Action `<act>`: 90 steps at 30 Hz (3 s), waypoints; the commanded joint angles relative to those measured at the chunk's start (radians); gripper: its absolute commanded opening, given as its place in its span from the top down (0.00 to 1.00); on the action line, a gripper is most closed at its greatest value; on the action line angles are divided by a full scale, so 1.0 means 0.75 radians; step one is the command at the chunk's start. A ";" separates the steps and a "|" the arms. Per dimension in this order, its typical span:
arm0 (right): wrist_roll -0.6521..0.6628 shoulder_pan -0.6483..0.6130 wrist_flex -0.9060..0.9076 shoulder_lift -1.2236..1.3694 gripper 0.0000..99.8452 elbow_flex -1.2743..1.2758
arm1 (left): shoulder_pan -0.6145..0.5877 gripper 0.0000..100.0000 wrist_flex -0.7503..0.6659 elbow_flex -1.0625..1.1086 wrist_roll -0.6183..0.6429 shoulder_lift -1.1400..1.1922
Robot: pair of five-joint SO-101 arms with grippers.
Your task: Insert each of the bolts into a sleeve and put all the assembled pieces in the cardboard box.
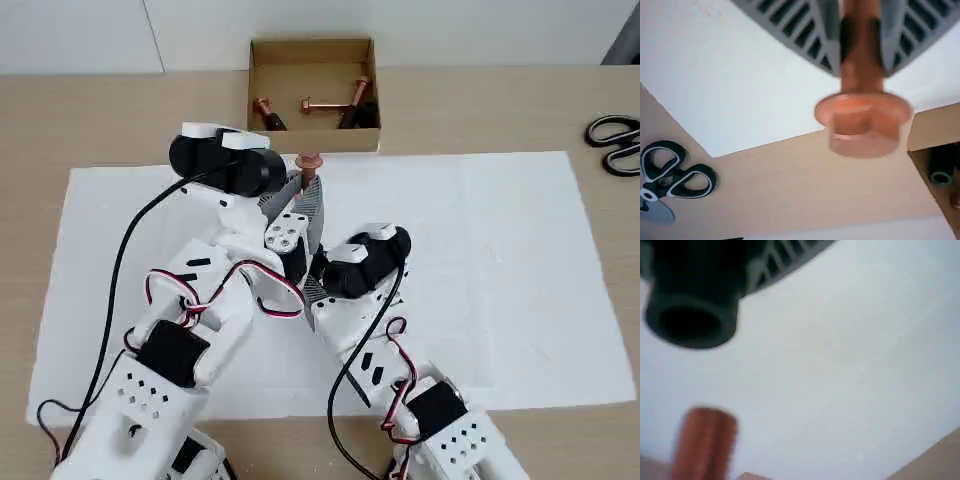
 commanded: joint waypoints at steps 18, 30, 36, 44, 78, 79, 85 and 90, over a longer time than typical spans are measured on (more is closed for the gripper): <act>-0.016 -0.007 -0.024 -0.036 1.00 -0.008 | 0.020 0.99 -0.243 0.189 0.000 -0.045; -0.016 -0.003 -0.024 -0.036 1.00 -0.008 | 0.025 0.99 -0.155 0.187 -0.055 -0.047; -0.016 -0.001 -0.024 -0.036 1.00 -0.008 | 0.031 0.99 -0.065 0.185 -0.078 -0.047; -0.016 -0.001 -0.024 -0.036 1.00 -0.008 | 0.031 0.99 -0.033 0.187 -0.072 -0.047; -0.010 0.040 -0.034 -0.038 1.00 -0.008 | 0.029 0.99 0.051 0.349 -0.076 -0.282; -0.008 0.040 -0.036 -0.038 1.00 -0.008 | 0.027 0.99 0.053 0.349 -0.076 -0.282; 0.127 0.036 -0.036 -0.038 1.00 -0.008 | 0.027 0.99 0.090 0.343 -0.076 -0.282; 0.141 0.011 -0.036 -0.038 1.00 -0.008 | 0.025 0.99 0.108 0.341 -0.076 -0.282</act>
